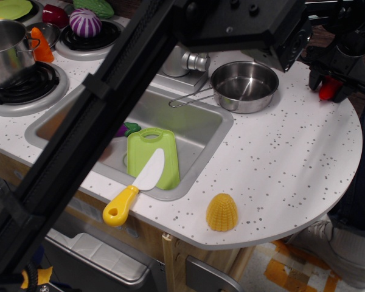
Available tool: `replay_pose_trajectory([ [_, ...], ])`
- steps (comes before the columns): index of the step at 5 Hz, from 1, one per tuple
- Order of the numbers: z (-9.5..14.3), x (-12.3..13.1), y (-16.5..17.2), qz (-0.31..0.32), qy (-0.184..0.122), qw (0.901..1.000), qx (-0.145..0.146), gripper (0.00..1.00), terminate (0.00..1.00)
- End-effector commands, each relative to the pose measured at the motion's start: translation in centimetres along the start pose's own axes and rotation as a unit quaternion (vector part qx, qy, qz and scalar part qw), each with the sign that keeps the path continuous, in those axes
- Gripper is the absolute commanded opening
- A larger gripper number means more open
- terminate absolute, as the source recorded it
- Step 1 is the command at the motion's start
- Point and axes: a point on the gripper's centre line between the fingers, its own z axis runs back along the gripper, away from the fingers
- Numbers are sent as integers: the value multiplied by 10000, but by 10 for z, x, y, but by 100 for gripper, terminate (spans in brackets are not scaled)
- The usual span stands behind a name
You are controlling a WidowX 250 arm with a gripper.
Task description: Put pepper in pot or pan
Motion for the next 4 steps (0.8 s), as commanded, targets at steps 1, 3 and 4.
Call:
replay_pose_trajectory([
  [1, 39, 14, 16, 35, -212, 9993, 301, 0, 0],
  [3, 83, 4, 65, -438, 46, 9940, 1005, 0, 0],
  [4, 101, -7, 84, -580, 128, 9916, 1147, 0, 0],
])
